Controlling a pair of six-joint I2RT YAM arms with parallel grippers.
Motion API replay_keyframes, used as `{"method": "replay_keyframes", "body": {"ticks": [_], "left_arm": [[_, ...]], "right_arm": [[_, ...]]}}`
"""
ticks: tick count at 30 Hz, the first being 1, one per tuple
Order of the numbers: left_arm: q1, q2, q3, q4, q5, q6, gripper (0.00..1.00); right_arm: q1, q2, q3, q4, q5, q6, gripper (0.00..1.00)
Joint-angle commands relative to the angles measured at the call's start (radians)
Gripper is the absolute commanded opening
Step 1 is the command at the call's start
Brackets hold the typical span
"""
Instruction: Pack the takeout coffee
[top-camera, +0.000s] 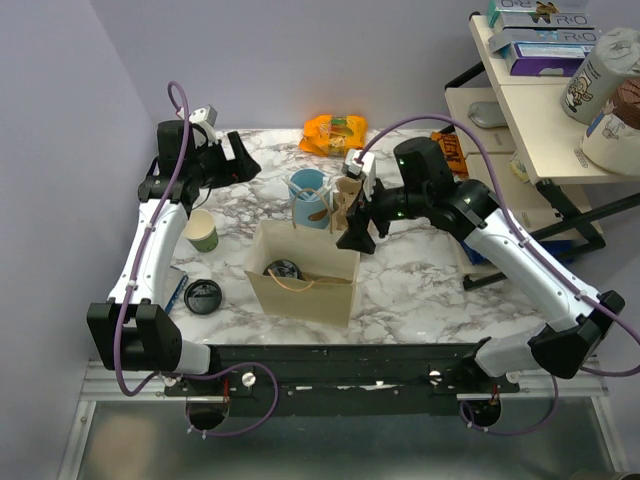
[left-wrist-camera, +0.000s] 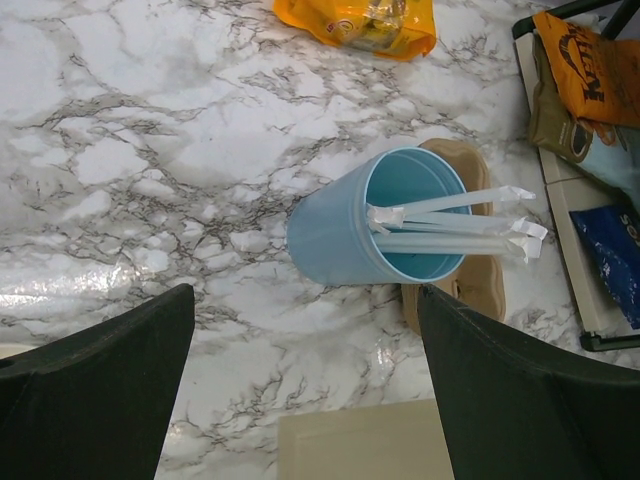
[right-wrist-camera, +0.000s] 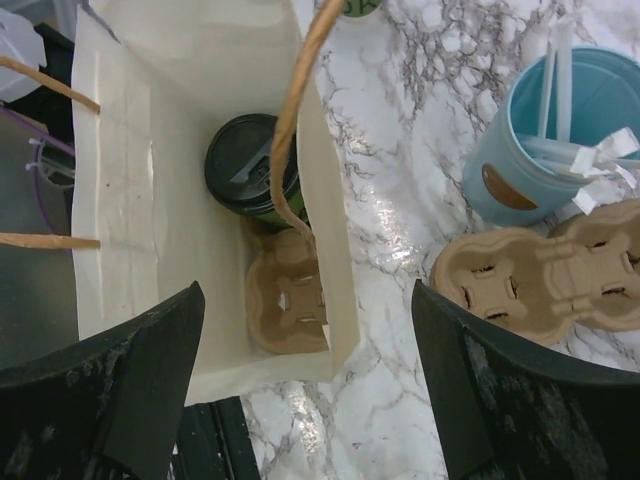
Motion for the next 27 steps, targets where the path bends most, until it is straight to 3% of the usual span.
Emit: {"method": "replay_keyframes", "body": {"ticks": [1, 11, 14, 18, 27], "left_arm": [[-0.012, -0.043, -0.029, 0.016, 0.023, -0.004, 0.99], [-0.013, -0.063, -0.078, 0.057, 0.062, -0.019, 0.99], [-0.013, -0.057, -0.080, 0.054, 0.061, -0.018, 0.99], [-0.013, -0.054, -0.080, 0.051, 0.052, -0.013, 0.99], [-0.013, -0.048, -0.083, 0.048, 0.053, -0.016, 0.99]], "right_arm": [[0.035, 0.024, -0.002, -0.021, 0.067, -0.042, 0.91], [0.083, 0.088, 0.025, -0.018, 0.093, -0.117, 0.74], [0.083, 0.100, 0.028, -0.028, 0.083, -0.134, 0.67], [0.083, 0.105, 0.025, -0.040, 0.057, -0.155, 0.50], [0.083, 0.085, 0.034, -0.047, 0.008, -0.171, 0.31]]}}
